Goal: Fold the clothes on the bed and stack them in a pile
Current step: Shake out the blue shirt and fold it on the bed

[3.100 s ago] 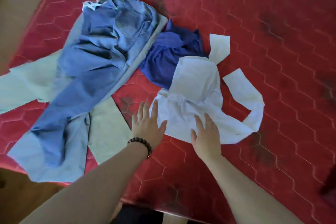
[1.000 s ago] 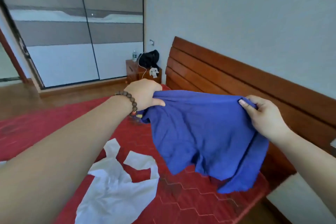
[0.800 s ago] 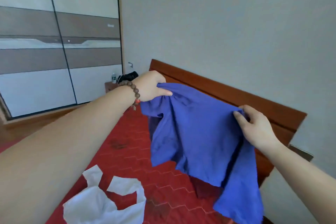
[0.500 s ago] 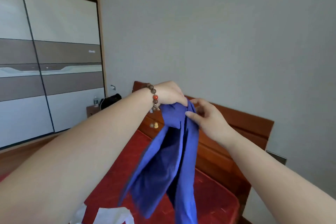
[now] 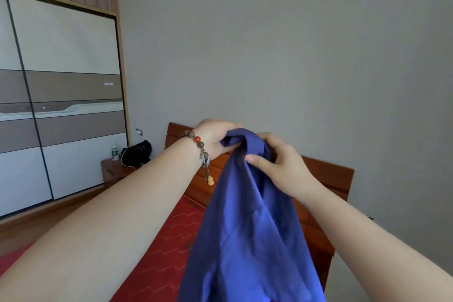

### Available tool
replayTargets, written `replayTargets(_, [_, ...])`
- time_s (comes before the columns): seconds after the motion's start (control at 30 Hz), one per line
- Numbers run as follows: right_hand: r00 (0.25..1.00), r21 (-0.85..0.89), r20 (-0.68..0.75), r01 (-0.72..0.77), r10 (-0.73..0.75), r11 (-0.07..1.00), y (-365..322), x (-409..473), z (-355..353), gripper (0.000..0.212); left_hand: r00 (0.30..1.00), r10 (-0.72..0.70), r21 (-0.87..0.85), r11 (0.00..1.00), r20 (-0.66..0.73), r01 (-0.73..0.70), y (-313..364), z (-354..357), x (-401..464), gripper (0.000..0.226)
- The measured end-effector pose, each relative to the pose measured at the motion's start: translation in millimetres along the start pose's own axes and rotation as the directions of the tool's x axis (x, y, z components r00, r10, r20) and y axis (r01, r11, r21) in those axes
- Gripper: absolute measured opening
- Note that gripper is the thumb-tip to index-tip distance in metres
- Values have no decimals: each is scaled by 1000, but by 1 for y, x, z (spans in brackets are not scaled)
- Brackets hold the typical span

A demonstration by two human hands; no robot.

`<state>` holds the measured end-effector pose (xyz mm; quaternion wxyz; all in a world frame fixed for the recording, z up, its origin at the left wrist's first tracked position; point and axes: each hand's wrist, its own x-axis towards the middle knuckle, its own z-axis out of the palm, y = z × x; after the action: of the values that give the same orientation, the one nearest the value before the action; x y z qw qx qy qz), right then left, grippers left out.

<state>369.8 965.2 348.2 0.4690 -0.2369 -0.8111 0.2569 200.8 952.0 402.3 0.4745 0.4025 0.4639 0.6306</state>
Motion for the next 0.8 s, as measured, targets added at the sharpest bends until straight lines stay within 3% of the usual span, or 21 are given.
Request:
replayTargets(0.03, [998, -14, -62, 2, -3, 1000, -3, 4, 0, 5, 999, 9, -50, 999, 42, -7, 2, 1, -1, 12])
replayTargets(0.13, [990, 164, -121, -46, 66, 985, -8, 18, -4, 21, 972, 55, 13, 998, 227, -60, 3, 2, -2, 44])
replayTargets(0.23, [985, 272, -55, -141, 161, 952, -13, 31, -12, 22, 962, 96, 134, 982, 255, -133, -2, 1, -1, 25])
replayTargets(0.33, [984, 132, -86, -143, 155, 981, -15, 41, -25, 24, 973, 85, 163, 979, 214, -121, 0, -5, 0, 20])
replayTargets(0.43, [992, 37, -18, -121, 122, 992, -16, 45, -35, 27, 967, 6, 170, 984, 253, -51, 2, -10, 1, 50])
replayTargets(0.53, [989, -8, 41, -139, 139, 990, -16, 46, -39, 30, 960, 20, 159, 985, 279, -66, -1, -8, 3, 26])
replayTargets(0.67, [987, -62, 2, -158, 158, 986, -12, 49, -52, 33, 973, 54, 145, 986, 223, -87, -1, -7, 12, 41])
replayTargets(0.8, [984, -169, -101, -164, 148, 972, -8, 55, -76, 36, 975, 77, 227, 966, 210, -125, -2, -13, 25, 41])
